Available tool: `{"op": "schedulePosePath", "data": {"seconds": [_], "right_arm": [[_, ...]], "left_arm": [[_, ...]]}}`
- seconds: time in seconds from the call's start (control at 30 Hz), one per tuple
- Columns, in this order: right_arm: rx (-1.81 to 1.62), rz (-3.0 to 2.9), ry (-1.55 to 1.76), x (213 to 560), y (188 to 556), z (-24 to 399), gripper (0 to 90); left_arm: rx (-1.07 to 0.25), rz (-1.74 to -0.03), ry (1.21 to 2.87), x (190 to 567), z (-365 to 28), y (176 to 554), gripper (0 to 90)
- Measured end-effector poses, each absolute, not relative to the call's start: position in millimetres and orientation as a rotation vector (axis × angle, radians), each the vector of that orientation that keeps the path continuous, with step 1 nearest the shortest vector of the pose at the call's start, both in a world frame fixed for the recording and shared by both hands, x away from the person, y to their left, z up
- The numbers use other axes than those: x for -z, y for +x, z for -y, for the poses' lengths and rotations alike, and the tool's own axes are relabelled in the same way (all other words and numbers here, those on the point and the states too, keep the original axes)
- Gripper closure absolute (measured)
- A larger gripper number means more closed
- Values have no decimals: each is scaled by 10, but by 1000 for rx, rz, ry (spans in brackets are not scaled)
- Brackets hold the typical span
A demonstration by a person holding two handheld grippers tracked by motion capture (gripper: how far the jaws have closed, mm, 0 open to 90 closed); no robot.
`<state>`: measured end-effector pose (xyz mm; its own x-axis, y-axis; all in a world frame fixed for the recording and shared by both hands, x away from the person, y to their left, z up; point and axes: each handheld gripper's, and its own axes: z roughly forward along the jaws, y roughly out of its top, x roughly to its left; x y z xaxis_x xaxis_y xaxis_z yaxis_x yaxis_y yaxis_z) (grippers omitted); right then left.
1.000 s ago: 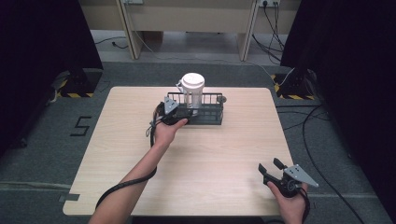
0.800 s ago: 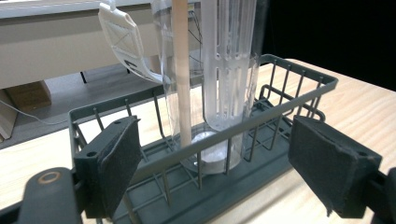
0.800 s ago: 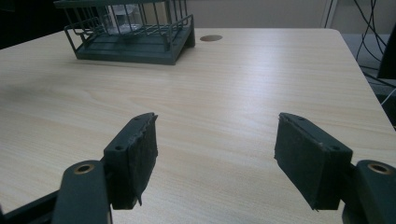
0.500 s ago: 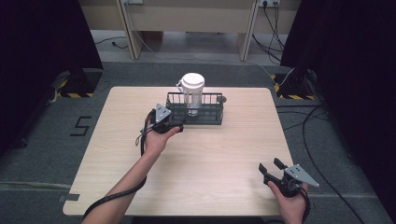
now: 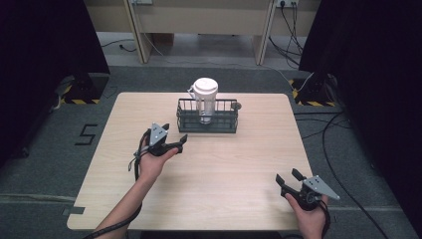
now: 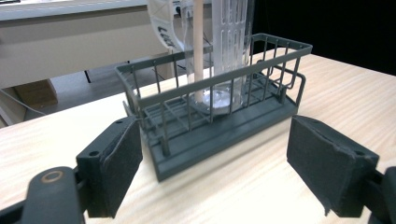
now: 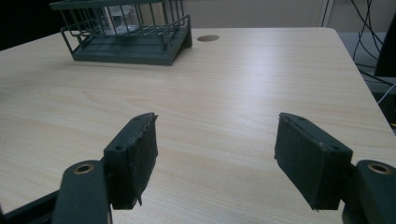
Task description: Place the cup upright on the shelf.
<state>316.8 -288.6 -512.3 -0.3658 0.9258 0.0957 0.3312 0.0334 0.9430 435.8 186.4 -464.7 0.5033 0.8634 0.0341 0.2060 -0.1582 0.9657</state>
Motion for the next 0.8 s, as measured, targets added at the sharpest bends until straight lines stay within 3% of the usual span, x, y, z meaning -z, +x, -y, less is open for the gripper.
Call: {"op": "schedulePosePath", "data": {"seconds": [0.8], "right_arm": [[-1330, -1744, 1271, 5122, 3166, 2876, 306]], "left_arm": [[-765, -947, 1639, 4786, -2315, 3841, 178]]}}
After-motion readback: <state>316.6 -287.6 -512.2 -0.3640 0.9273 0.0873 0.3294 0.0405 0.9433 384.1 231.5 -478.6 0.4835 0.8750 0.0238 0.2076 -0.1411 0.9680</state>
